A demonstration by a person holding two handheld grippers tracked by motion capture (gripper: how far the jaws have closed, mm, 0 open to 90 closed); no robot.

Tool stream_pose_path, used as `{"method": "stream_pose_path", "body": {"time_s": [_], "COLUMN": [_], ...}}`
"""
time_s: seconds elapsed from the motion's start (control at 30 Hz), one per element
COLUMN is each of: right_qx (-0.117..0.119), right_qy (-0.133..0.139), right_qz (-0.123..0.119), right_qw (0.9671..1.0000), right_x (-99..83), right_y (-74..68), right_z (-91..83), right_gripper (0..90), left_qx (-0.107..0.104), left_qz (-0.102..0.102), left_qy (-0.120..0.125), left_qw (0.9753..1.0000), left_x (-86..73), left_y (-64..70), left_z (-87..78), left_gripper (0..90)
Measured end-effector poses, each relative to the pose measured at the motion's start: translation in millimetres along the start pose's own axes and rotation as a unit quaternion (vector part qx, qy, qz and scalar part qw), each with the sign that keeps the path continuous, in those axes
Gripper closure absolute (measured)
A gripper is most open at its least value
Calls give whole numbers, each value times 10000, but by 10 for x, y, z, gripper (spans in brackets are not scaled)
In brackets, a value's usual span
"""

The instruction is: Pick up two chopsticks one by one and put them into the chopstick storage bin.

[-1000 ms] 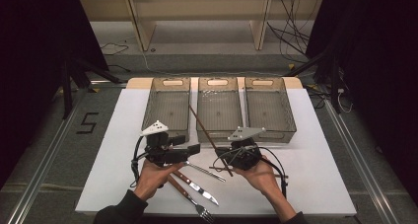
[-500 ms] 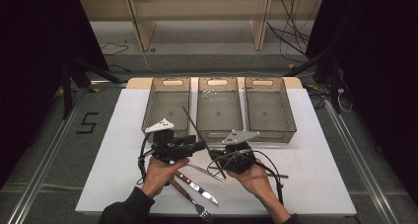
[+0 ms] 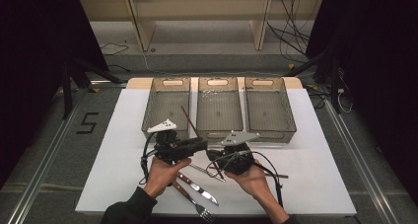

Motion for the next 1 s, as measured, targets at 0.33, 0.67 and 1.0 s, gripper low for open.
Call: {"method": "stream_pose_path", "body": {"time_s": [0.33,0.67,1.0], "right_qx": [58,167,-55], "right_qy": [81,207,39], "right_qz": [-25,60,122], "right_qw": [9999,9996,9999], "right_x": [-5,-10,-131], "right_y": [-7,29,158], "right_z": [1,-35,-224], "right_gripper": [854,723,466], "left_qx": [-195,-254,105], "left_qz": [-89,-66,-62], "left_qy": [41,-9,77], "left_qw": [9998,9997,9999], "left_x": [0,41,246], "left_y": [-19,-53,-252], "left_z": [-4,-58,-339], "left_gripper": [783,842,842]}}
Point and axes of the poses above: each handheld gripper's, and its own axes: z roughly forward along the jaws, x roughly out of its top, y roughly to its right, the point moved 1 cm from there along z, roughly forward along the jaws, and after that the axes turned 9 degrees about -y, right-handed, at the moved point
